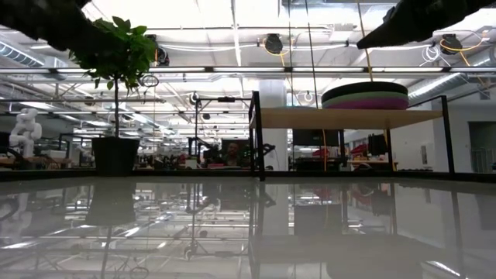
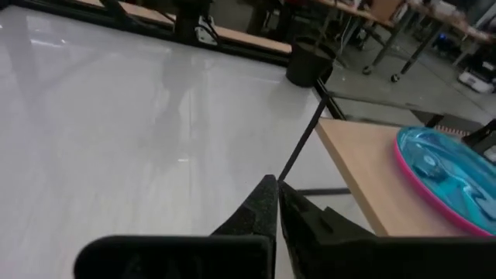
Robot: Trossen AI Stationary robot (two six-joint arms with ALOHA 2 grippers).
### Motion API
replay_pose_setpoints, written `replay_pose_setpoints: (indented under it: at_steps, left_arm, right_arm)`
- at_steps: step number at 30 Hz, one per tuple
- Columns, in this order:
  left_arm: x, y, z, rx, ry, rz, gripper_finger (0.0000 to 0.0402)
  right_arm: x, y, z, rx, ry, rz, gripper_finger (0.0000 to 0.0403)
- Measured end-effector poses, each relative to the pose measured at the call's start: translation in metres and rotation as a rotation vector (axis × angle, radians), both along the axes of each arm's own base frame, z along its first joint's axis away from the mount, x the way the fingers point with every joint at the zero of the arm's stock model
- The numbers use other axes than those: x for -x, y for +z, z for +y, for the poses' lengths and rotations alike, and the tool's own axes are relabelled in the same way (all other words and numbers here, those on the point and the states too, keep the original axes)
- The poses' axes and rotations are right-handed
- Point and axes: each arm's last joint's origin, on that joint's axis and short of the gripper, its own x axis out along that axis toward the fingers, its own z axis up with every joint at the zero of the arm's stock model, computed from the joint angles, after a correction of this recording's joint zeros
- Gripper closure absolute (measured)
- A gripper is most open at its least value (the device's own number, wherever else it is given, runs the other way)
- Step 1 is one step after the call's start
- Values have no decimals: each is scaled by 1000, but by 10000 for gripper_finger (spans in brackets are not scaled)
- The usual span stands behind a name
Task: Place and stack plates onto a shelf
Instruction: Return to Home Position
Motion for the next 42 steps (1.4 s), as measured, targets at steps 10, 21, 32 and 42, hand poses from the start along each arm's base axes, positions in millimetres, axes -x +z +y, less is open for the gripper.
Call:
replay_pose_setpoints:
  at_steps: [10, 21, 32, 42]
  left_arm:
    - [-10, -46, -3, -27, -79, -95, 400]
    - [-9, -83, -4, -50, -105, -196, 401]
    - [-8, -85, -4, -52, -107, -187, 401]
    - [-8, -85, -4, -65, -109, -187, 401]
  right_arm:
    - [12, -14, -3, 9, 60, -51, 403]
    - [25, -27, -7, 16, 65, -78, 403]
    - [38, -51, -11, 33, 73, -81, 403]
    - [47, -63, -14, 25, 74, -121, 403]
